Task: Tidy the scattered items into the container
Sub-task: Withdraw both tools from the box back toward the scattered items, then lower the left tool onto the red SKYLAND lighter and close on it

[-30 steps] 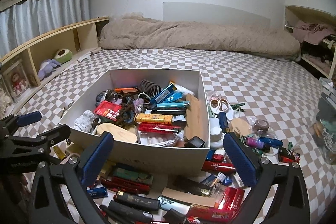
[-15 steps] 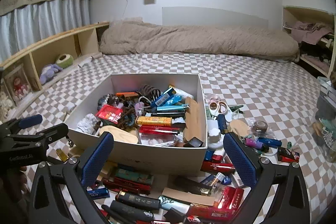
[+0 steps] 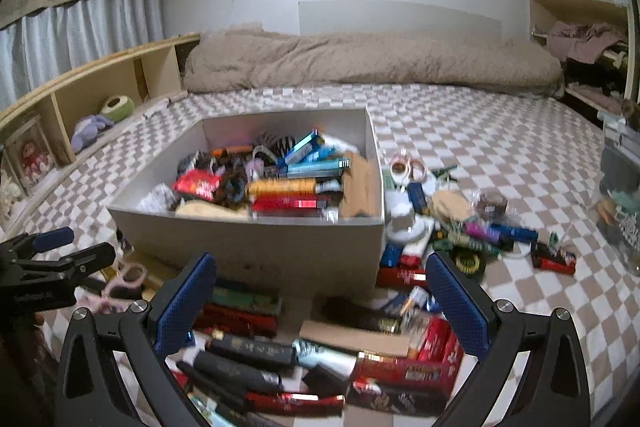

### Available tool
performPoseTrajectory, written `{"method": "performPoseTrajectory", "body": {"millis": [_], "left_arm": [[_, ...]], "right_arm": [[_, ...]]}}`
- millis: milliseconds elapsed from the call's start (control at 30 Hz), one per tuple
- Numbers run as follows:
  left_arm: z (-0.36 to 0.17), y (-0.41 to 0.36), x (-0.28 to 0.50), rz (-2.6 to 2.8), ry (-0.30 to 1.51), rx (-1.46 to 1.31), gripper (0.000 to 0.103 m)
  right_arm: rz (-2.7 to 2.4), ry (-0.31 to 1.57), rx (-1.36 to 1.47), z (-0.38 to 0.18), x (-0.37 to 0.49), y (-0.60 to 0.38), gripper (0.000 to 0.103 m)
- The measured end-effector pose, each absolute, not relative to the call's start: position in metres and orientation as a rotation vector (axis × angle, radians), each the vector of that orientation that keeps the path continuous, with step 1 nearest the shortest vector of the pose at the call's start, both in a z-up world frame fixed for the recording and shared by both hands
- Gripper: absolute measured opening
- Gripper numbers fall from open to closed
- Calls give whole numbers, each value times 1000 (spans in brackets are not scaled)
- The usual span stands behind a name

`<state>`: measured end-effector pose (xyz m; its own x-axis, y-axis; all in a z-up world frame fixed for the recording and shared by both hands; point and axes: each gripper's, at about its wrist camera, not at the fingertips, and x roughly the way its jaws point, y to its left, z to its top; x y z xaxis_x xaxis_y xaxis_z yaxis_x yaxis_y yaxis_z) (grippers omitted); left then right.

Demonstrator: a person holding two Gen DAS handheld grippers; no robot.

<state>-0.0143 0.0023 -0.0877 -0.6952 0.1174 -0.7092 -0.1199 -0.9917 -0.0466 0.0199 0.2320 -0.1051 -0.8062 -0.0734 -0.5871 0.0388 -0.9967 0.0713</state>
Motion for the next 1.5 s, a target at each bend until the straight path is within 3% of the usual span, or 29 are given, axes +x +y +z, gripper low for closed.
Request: {"method": "performPoseTrajectory", "body": {"millis": [667, 967, 1500], "left_arm": [[-138, -2, 7, 2603, -122, -1367, 103], [-147, 14, 21, 2632, -23, -1378, 103], [-169, 45, 33, 2589, 126, -1415, 103]], "right_arm": [[-2873, -91, 1205, -168, 53, 238, 103], [-2847, -73, 1288, -183, 65, 242, 103], [-2787, 160, 1382, -206, 85, 231, 103]]}}
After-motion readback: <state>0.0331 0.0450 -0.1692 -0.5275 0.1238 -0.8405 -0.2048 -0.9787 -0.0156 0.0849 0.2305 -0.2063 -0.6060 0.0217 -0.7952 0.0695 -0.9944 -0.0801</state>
